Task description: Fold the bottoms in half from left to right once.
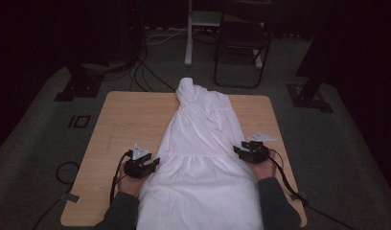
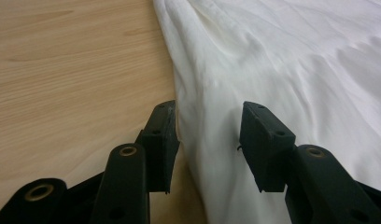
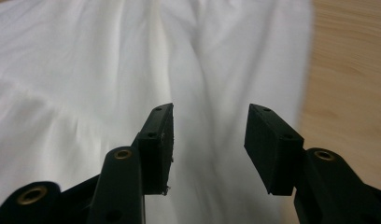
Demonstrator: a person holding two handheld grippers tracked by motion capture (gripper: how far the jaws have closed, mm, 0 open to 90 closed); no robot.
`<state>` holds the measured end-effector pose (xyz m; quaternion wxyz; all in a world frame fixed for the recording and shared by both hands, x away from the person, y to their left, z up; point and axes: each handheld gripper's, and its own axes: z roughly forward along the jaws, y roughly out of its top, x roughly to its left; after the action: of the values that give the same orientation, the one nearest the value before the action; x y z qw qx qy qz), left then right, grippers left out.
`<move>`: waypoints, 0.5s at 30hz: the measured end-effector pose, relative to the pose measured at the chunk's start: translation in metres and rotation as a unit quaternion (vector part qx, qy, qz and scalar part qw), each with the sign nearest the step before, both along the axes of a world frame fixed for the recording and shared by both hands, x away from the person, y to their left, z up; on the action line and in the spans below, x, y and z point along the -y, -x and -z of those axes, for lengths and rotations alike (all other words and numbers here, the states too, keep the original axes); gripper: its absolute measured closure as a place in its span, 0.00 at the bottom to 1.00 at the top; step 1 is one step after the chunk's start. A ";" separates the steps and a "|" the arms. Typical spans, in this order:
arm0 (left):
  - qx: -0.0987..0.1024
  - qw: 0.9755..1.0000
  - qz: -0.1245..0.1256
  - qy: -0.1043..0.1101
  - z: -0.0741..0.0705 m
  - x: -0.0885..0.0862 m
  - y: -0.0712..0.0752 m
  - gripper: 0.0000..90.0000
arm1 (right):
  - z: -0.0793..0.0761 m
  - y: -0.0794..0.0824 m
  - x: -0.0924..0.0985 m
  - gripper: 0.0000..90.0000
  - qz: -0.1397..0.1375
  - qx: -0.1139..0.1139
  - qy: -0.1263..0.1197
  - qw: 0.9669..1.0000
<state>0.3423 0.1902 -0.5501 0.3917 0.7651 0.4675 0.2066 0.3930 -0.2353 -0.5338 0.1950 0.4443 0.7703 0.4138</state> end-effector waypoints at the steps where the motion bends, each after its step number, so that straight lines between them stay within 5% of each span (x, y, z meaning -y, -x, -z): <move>1: -0.003 1.000 -0.001 0.002 0.002 0.001 -0.002 0.62 | 0.001 -0.009 -0.007 0.56 -0.004 -0.006 -0.002 1.000; 6: -0.009 1.000 0.000 -0.007 0.010 0.007 -0.003 0.61 | 0.007 -0.031 -0.028 0.61 -0.017 -0.022 0.018 0.999; 7: -0.014 1.000 0.001 -0.012 0.013 0.008 -0.002 0.61 | 0.009 -0.034 -0.031 0.72 -0.021 -0.029 0.028 0.999; 8: -0.016 1.000 0.000 -0.012 0.013 0.008 -0.002 0.61 | 0.010 -0.036 -0.034 0.96 -0.019 -0.036 0.060 0.997; 9: -0.015 1.000 0.001 -0.013 0.013 0.009 -0.002 0.61 | 0.007 -0.034 -0.032 0.98 -0.005 -0.019 0.079 0.997; 11: -0.012 1.000 0.002 -0.020 0.014 0.009 -0.001 0.61 | -0.005 -0.029 -0.021 0.99 0.029 0.013 0.066 0.997; 13: -0.011 1.000 0.006 -0.027 0.013 0.011 0.000 0.60 | -0.018 -0.025 -0.007 0.99 0.071 0.047 0.084 0.993; 15: -0.012 0.999 0.015 -0.029 0.013 0.015 0.001 0.60 | -0.019 -0.027 0.007 0.99 0.095 0.043 0.082 0.991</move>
<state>0.3413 0.1747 -0.5634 0.3667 0.7855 0.4544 0.2048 0.4197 -0.2420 -0.5148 0.3019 0.4799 0.7470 0.3472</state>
